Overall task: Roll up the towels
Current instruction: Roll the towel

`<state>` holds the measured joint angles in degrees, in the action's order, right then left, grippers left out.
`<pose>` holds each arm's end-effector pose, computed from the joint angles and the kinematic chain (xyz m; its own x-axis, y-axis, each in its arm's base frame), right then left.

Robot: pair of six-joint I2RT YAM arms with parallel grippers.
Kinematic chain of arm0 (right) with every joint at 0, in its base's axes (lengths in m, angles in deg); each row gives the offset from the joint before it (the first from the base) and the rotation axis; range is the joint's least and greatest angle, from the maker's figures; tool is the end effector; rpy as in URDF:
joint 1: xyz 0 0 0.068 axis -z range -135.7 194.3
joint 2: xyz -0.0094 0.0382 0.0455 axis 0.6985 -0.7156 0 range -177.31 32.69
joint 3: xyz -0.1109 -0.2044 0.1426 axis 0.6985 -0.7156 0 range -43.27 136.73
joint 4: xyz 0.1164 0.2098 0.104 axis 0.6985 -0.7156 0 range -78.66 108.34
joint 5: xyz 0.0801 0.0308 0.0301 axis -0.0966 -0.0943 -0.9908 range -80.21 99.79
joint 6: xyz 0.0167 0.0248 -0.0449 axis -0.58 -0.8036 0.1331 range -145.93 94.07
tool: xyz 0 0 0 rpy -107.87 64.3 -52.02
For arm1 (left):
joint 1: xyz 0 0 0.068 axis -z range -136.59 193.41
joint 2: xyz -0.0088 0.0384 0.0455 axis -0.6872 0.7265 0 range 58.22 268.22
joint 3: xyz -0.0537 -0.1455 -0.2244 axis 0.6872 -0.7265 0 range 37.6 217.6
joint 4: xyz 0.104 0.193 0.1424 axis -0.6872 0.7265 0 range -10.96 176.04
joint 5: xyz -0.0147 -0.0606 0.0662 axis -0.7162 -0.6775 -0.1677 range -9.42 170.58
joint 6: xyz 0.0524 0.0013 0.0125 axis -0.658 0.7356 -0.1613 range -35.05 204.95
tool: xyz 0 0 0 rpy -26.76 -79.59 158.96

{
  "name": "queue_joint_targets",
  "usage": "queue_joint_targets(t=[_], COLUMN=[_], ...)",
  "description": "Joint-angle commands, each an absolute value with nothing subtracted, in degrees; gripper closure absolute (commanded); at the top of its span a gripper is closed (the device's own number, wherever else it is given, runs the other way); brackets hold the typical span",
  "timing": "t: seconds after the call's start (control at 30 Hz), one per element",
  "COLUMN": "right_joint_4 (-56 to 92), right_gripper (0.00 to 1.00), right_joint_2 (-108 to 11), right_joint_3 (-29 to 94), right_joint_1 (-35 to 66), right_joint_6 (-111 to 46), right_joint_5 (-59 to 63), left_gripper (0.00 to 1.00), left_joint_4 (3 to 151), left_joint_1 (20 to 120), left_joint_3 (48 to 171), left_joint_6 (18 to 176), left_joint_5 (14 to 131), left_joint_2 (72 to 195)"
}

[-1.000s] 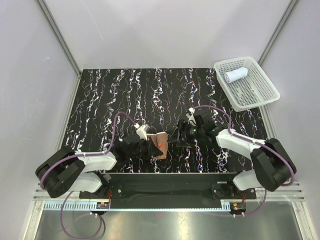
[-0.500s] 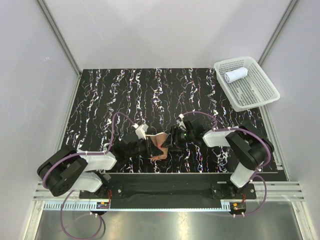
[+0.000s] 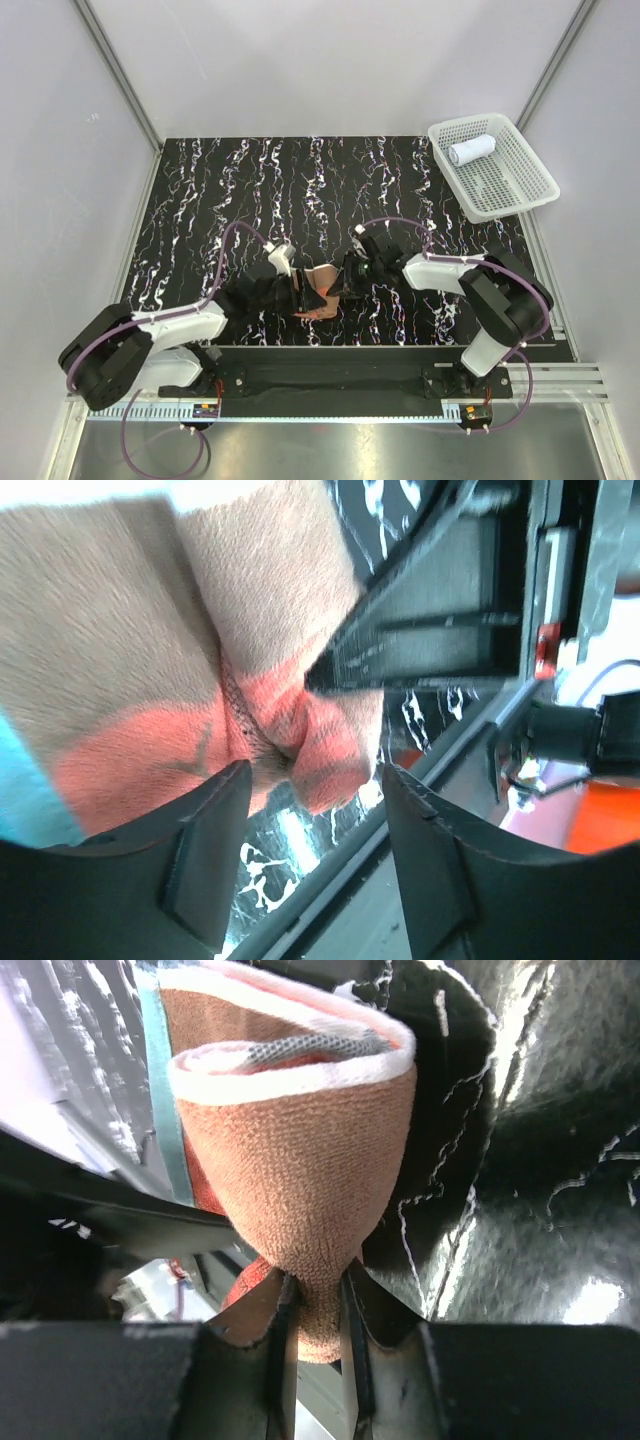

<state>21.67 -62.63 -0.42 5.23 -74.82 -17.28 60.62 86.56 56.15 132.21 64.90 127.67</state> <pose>0.2308 0.2083 0.1386 -0.9831 0.0659 -0.1710 -0.0788 0.6904 0.7191 0.1536 -0.1573 0.1502 -0.8717 -0.1520 -0.4658 0.2720 0.6406 -0.7181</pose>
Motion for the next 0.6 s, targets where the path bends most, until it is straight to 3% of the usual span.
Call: queue_joint_targets(t=[0.0, 0.13, 0.27, 0.57], right_joint_4=[4.9, -4.7, -12.4, -18.6], right_gripper=[0.84, 0.85, 0.86, 0.88], right_joint_2=[-59.2, -59.8, -62.2, -68.1], right_joint_3=[5.1, 11.9, 16.7, 23.8], right_joint_1=[3.0, 0.6, -1.4, -3.6], right_joint_6=[-70.2, -69.5, -69.8, -70.8], right_joint_5=[-8.1, -3.2, 0.0, 1.6], left_gripper=[0.38, 0.37, 0.37, 0.38], left_joint_4=[74.5, 86.2, 95.7, 102.9], left_joint_1=[86.6, 88.8, 97.8, 113.7], left_joint_3=[61.8, 67.8, 74.9, 84.5], left_joint_6=[125.7, 121.6, 118.4, 121.5], left_joint_5=[72.6, 81.3, 96.6, 115.9], left_joint_2=[122.6, 118.3, 117.0, 129.8])
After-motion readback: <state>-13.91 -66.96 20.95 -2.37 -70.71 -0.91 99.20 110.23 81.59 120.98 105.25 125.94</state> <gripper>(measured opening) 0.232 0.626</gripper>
